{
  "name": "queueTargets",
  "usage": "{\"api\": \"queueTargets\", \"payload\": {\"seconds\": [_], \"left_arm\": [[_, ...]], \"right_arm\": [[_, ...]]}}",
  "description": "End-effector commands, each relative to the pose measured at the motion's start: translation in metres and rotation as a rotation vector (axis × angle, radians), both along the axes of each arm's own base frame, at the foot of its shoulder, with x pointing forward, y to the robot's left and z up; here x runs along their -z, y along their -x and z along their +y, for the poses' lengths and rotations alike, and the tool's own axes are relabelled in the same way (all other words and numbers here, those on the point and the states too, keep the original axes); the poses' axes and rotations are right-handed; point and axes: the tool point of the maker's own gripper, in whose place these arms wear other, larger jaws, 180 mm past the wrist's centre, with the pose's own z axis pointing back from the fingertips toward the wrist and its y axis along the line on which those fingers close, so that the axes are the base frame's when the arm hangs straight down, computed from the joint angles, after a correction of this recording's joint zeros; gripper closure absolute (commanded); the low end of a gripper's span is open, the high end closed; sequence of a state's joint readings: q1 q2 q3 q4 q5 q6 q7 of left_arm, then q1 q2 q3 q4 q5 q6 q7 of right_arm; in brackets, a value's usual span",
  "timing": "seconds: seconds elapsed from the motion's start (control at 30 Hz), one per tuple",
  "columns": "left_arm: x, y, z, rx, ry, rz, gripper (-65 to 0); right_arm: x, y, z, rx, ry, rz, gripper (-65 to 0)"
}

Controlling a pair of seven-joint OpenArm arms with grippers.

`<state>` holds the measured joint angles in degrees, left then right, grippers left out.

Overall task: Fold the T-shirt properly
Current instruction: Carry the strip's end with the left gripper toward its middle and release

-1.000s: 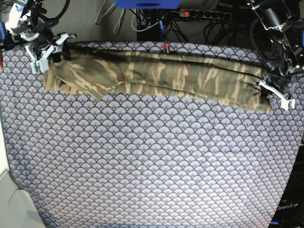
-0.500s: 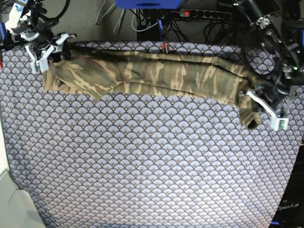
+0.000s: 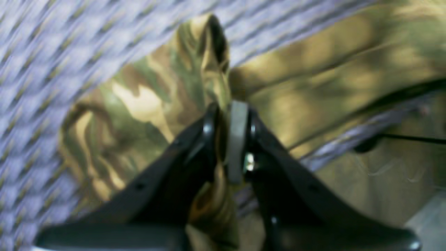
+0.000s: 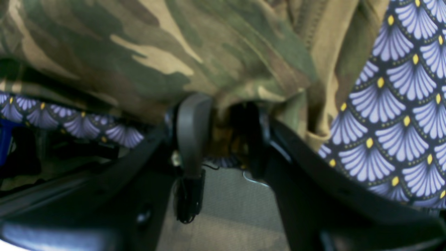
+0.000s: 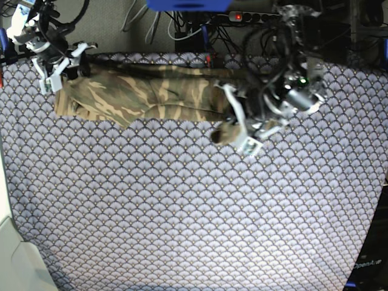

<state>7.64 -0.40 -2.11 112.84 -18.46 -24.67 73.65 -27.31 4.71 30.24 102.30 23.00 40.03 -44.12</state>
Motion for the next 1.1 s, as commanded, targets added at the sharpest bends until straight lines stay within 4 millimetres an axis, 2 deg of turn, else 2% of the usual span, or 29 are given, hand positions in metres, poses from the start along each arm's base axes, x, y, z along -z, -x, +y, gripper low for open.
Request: {"api": "queueTargets", "payload": {"seconds": [0.0, 0.07, 0.17, 0.43, 0.53, 0.67, 0.73, 0.9, 0.97, 1.07], "left_arm": [[-0.012, -0.006, -0.01, 0.013, 0.032, -0.045, -0.5], [-0.019, -0.006, -0.03, 0.04, 0.076, -0.059, -0.5], [-0.017, -0.003, -0.054, 0.069, 0.123, -0.034, -0.5], [0.002, 0.01, -0.106, 0.188, 0.061, -0.041, -0.5], [0.012, 0.017, -0.114, 0.22, 0.047, -0.016, -0.8], [0.026, 0.021, -0.115, 0.229, 0.037, 0.024, -1.4], [0.03, 0.022, -0.114, 0.229, 0.032, 0.039, -6.2], [0.027, 0.022, -0.113, 0.222, 0.038, 0.03, -31.6], [0.02, 0.02, -0.114, 0.229, 0.043, 0.006, -41.3], [-0.001, 0.017, -0.119, 0.231, 0.101, -0.043, -48.7]], "right_arm": [[-0.008, -0.006, -0.003, 0.0, 0.001, -0.036, -21.9], [-0.008, -0.006, -0.003, 0.0, 0.001, -0.036, -21.9], [-0.008, -0.006, -0.002, -0.001, 0.001, -0.036, -21.9], [-0.008, -0.006, -0.002, -0.001, 0.001, -0.036, -21.9], [-0.008, -0.006, -0.002, -0.001, 0.001, -0.036, -21.9], [-0.008, -0.006, -0.002, -0.001, 0.001, -0.036, -22.0], [-0.008, -0.006, -0.002, -0.001, 0.001, -0.036, -22.1], [-0.008, -0.006, -0.002, -0.001, 0.001, -0.036, -22.2], [-0.008, -0.006, -0.002, -0.001, 0.001, -0.036, -22.2], [-0.008, -0.006, -0.002, -0.001, 0.001, -0.036, -22.2]]}}
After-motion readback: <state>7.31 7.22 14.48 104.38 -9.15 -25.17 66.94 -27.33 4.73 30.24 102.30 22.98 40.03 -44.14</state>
